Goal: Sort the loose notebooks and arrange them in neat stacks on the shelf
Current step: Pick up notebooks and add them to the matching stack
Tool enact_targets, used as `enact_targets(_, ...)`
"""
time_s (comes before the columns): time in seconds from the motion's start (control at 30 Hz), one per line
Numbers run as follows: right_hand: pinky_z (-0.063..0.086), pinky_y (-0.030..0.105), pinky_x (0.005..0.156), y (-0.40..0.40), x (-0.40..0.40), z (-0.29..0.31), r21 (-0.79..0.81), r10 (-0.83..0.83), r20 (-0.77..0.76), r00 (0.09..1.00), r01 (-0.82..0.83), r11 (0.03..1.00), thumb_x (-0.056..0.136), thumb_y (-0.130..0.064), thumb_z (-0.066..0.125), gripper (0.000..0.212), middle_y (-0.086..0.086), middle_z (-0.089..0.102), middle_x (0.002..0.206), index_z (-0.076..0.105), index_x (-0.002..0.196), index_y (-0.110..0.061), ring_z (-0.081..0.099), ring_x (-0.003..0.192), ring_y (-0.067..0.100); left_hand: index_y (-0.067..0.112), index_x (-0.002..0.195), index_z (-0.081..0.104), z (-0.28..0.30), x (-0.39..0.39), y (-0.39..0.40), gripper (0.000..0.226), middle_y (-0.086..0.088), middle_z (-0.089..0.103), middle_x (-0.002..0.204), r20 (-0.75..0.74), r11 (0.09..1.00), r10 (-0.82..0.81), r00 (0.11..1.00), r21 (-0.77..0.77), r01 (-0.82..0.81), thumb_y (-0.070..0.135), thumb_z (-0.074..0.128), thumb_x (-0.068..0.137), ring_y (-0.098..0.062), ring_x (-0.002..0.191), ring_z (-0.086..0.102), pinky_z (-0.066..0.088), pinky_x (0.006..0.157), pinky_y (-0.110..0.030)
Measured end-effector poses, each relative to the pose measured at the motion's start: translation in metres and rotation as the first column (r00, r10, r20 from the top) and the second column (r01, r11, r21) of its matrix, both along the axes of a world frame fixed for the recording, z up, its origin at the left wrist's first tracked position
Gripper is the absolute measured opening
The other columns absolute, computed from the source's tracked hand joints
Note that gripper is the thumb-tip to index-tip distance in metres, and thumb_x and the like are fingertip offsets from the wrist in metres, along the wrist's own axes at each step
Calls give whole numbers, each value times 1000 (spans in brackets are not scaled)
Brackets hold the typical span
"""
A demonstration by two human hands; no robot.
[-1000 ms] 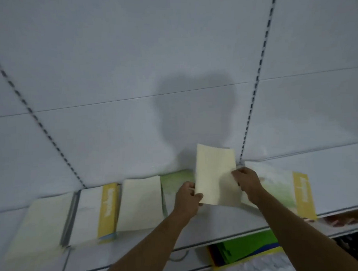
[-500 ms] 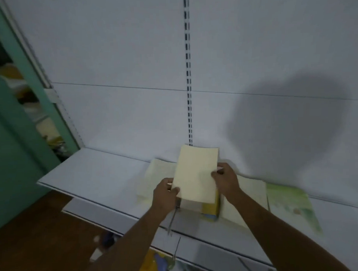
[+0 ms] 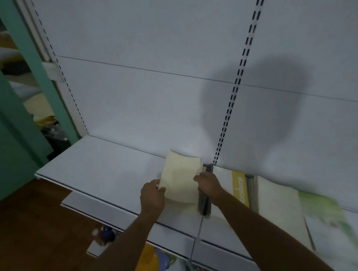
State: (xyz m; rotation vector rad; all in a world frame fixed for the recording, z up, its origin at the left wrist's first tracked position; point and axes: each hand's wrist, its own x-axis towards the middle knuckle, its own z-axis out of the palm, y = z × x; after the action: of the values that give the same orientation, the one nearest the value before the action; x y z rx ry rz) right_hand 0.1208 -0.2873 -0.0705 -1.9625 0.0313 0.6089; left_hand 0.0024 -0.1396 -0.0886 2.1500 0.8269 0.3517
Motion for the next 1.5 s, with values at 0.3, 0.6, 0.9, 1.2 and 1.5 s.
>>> enact_targets(0.3, 53, 37, 82, 4, -10, 0, -251, 185, 142, 972, -146, 957, 86, -18, 52, 26, 17, 67, 93, 63, 84, 6, 67, 91, 32, 13, 126, 55, -10, 6, 5, 41, -14, 52, 118, -176, 991, 10, 984, 134, 14, 35, 58, 91, -30, 110, 54, 48, 88, -38)
enact_targets(0.6, 51, 31, 80, -71, 4, 38, -222, 97, 356, 929, -16, 975, 90, -20, 51, 27, 10, 68, 104, 67, 109, -7, 66, 91, 26, 14, 114, 56, 32, 40, -67, 31, -11, 53, 116, -109, 985, -21, 994, 170, 40, 35, 53, 91, -29, 106, 55, 50, 80, -39)
enact_targets(0.9, 42, 35, 100, -273, 25, 57, -473, 70, 563, 823, 252, 844, 89, -46, 51, 48, 4, 59, 122, 51, 130, -22, 53, 117, 22, 15, 120, 54, 73, 88, -258, 45, -7, 60, 119, -146, 786, -568, 810, 194, 587, 45, 56, 87, -24, 114, 56, 47, 95, -36)
enact_targets(1.2, 35, 43, 100, -521, -4, 40, -717, -6, 491, 871, 409, 565, 89, -54, 39, 58, 7, 50, 133, 45, 136, -20, 46, 123, 27, 24, 140, 37, 67, 80, -486, 65, -4, 44, 141, -366, 412, -807, 462, 210, 887, 58, 47, 86, -23, 128, 44, 41, 104, -40)
enact_targets(1.5, 37, 41, 97, -688, -36, 11, -717, -182, 451, 874, 476, 509, 89, -54, 42, 57, 6, 51, 133, 47, 135, -21, 46, 122, 27, 18, 137, 39, 34, 72, -626, 56, -6, 44, 136, -461, 302, -805, 375, 226, 926, 53, 40, 92, -25, 124, 43, 38, 100, -40)
